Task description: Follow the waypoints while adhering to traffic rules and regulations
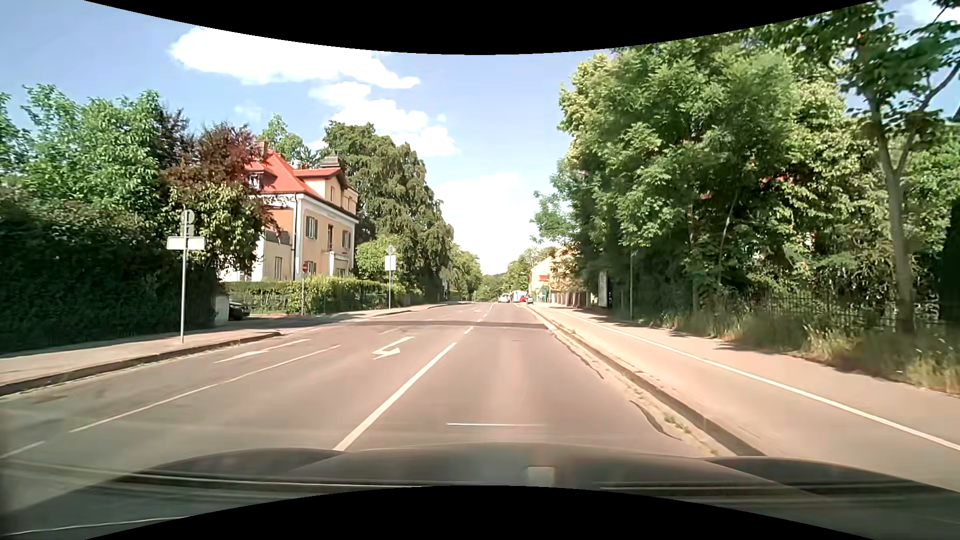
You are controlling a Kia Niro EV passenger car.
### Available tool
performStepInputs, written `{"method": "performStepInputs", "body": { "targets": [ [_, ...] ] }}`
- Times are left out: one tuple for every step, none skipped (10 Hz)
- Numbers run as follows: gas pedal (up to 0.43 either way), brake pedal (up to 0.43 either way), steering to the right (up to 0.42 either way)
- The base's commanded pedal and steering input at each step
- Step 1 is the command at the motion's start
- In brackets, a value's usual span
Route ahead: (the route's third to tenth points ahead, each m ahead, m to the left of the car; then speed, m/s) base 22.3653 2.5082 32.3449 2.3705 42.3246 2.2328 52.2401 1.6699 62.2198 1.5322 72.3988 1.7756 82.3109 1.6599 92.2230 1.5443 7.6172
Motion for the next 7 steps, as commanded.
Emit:
{"method": "performStepInputs", "body": {
  "targets": [
    [0.157, 0.006, 0.005],
    [0.138, 0.006, 0.005],
    [0.13, 0.006, 0.005],
    [0.13, 0.006, 0.005],
    [0.13, 0.006, 0.005],
    [0.13, 0.006, 0.005],
    [0.13, 0.006, 0.005]
  ]
}}
